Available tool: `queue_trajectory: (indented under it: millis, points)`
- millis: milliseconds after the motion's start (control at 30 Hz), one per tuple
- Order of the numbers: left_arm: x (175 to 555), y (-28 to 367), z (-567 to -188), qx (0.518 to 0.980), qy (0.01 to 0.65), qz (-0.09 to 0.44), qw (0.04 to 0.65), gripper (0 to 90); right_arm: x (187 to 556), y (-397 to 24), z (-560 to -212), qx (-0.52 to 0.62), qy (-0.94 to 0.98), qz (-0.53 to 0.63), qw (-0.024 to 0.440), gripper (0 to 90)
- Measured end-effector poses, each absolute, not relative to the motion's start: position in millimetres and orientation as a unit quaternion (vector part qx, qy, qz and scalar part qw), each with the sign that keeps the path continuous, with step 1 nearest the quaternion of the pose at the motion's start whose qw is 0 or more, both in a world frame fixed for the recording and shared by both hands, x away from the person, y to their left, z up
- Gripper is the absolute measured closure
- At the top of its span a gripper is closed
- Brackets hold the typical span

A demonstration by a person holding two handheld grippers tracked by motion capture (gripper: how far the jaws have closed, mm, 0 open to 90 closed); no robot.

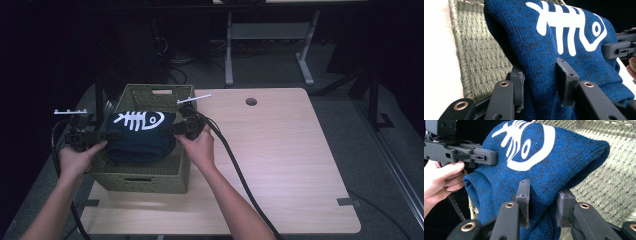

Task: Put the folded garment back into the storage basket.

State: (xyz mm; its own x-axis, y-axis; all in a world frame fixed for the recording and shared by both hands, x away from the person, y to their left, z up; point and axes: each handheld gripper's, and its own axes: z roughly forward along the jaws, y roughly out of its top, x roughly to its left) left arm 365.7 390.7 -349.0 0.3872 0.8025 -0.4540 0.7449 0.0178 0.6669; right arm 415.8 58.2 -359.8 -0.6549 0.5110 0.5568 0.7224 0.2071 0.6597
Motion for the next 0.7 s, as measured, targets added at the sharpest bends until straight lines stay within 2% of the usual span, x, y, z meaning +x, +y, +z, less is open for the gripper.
queue_trajectory:
  millis: [267, 700]
  points:
    - [369.0, 387.1, -355.7, 0.724, 0.548, 0.039, 0.417, 64.9, 414.5, 62.4, -370.6, -0.409, -0.779, -0.465, 0.102, 66.3]
    - [369.0, 382.9, -362.6, 0.733, 0.554, 0.047, 0.391, 63.2, 412.1, 64.6, -382.9, -0.412, -0.788, -0.448, 0.093, 64.1]
